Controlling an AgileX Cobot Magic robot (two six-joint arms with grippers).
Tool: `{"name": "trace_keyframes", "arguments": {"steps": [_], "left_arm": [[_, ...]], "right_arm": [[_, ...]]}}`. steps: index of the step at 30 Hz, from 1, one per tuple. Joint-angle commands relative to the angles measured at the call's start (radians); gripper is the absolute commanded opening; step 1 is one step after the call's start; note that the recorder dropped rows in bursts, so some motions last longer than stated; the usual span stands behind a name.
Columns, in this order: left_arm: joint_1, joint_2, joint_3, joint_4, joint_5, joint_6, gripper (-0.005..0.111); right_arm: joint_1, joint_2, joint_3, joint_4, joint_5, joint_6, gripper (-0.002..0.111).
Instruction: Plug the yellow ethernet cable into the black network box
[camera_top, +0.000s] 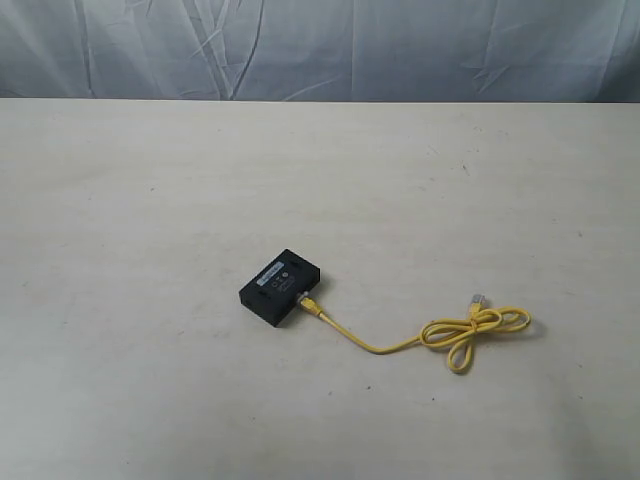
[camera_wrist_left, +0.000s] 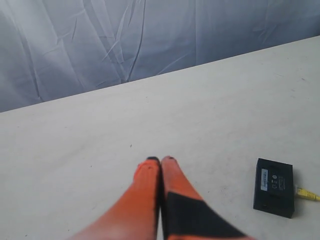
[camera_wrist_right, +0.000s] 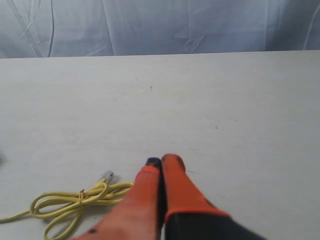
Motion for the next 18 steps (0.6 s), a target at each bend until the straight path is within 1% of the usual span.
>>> {"name": "trace_keyframes", "arguments": {"steps": [1,2,6,8,13,17,18], "left_arm": [[-0.001,-0.019,0.003,0.005,-0.019,-0.002,0.0],[0.008,-0.047,0.003,0.059,-0.02,0.009,0.0],[0.06,-0.139,0.045,0.085,-0.007,0.006,0.0],[0.074,-0.203,0.1,0.121,-0.024,0.006,0.0],[0.078,-0.385,0.272,0.216,-0.075,0.006,0.0],[0.078,-0.555,0.396,0.267,-0.075,0.006,0.0],[0.078,-0.555,0.422,0.274,-0.075,0.006,0.0]], "right_arm": [[-0.005,-0.006,0.003,0.0,-0.009,0.0,0.0],[-0.005,-0.006,0.003,0.0,-0.009,0.0,0.0],[-0.005,-0.006,0.003,0.0,-0.009,0.0,0.0],[-0.005,-0.006,0.003,0.0,-0.009,0.0,0.0],[-0.005,-0.006,0.003,0.0,-0.009,0.0,0.0],[-0.005,-0.006,0.003,0.0,-0.009,0.0,0.0],[-0.005,-0.006,0.003,0.0,-0.009,0.0,0.0]]}}
